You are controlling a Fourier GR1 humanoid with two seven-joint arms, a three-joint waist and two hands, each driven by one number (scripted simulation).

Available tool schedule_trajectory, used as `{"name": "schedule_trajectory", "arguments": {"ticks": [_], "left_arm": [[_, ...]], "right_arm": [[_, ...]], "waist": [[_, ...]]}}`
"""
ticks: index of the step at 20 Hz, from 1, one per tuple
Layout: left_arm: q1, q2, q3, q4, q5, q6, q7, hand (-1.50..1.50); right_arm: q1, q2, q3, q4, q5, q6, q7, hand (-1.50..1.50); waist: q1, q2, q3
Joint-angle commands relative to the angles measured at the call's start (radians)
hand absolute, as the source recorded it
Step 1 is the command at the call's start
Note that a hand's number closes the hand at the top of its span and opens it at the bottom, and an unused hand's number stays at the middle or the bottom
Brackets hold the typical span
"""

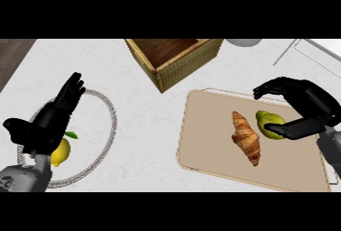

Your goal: Pick the croissant from the tray and place it in the tiered shelf

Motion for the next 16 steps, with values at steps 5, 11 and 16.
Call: {"name": "schedule_trajectory", "arguments": {"ticks": [5, 11, 16], "left_arm": [[0.031, -0.019, 0.015, -0.013, -0.001, -0.005, 0.015, 0.0], [0.075, -0.019, 0.015, -0.071, -0.009, -0.021, 0.028, 0.0], [0.114, -0.016, 0.024, -0.09, -0.029, -0.021, 0.018, 0.0]], "right_arm": [[-0.113, -0.081, 0.001, 0.277, 0.195, 0.364, -0.315, -1.5], [-0.162, -0.201, -0.004, 0.227, 0.326, 0.323, -0.336, -1.5], [-0.18, -0.225, 0.061, 0.108, 0.417, 0.275, -0.307, -1.5]], "waist": [[-0.026, -0.005, 0.0], [-0.032, -0.009, -0.001], [-0.038, -0.014, -0.002]]}}
